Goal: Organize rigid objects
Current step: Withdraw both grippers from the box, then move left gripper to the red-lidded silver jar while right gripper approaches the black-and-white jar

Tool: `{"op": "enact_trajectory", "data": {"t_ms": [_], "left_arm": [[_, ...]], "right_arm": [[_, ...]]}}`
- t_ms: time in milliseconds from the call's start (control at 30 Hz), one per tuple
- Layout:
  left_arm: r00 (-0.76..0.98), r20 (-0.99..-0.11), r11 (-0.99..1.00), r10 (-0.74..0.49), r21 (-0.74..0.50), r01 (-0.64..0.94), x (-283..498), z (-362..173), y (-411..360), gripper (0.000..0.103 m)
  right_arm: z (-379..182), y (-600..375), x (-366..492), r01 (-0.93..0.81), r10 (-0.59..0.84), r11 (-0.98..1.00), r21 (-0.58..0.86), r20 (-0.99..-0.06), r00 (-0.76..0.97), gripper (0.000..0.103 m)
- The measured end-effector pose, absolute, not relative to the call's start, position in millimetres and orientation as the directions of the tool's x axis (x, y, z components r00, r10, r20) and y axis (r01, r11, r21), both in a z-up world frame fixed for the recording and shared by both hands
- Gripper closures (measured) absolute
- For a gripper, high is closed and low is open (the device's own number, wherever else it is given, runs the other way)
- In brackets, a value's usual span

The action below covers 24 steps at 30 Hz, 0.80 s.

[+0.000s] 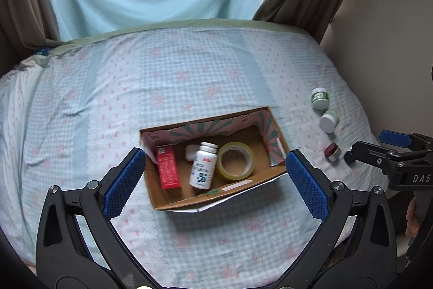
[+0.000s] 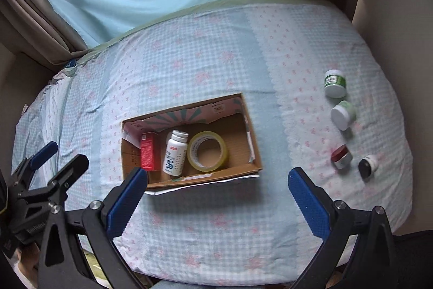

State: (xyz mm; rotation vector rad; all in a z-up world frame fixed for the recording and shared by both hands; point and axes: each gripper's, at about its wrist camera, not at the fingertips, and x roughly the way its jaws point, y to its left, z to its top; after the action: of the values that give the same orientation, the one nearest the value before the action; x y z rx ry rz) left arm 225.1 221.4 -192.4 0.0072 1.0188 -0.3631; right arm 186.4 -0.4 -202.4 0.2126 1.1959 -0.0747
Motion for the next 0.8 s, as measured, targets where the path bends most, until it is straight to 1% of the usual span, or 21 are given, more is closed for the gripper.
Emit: {"op": "enact_trajectory", "data": {"t_ms": [67,200,300,433,667,800], "left_arm": [[0.463,-0.825,0.93,-0.324,-0.189,0.314,218,-188,206,0.0],[0.459,-0.832,0.924,-0.313,-0.156,0.348,206,-184,165,0.0],[0.462,-0.827,0.918,-0.322,-0.154,0.365,195,-183,131,0.0],[0.448,-0.832,0.922,-0.327,-0.178,0.343,184,-190,84,0.0],[0.407,-0.862,0.943,-0.301,-0.206,0.261,168,-223,0,0.0],[0.404,-0.867,0.944,-0.292,-0.195,0.264,159,-245,-45,0.0]], "right_arm": [[-192,-18,173,0.18,0.024,0.979,0.1,-0.922,0.386,0.0],[-181,-58,151,0.195,-0.023,0.979,0.06,-0.916,0.4,0.0],[-177,-95,140,0.195,-0.028,0.979,0.058,-0.912,0.41,0.0],[-176,-148,131,0.157,-0.015,0.986,0.059,-0.901,0.433,0.0],[-199,-232,117,0.057,0.039,0.996,0.075,-0.878,0.477,0.0],[-224,-269,106,0.022,0.037,0.998,0.055,-0.879,0.475,0.0]]}}
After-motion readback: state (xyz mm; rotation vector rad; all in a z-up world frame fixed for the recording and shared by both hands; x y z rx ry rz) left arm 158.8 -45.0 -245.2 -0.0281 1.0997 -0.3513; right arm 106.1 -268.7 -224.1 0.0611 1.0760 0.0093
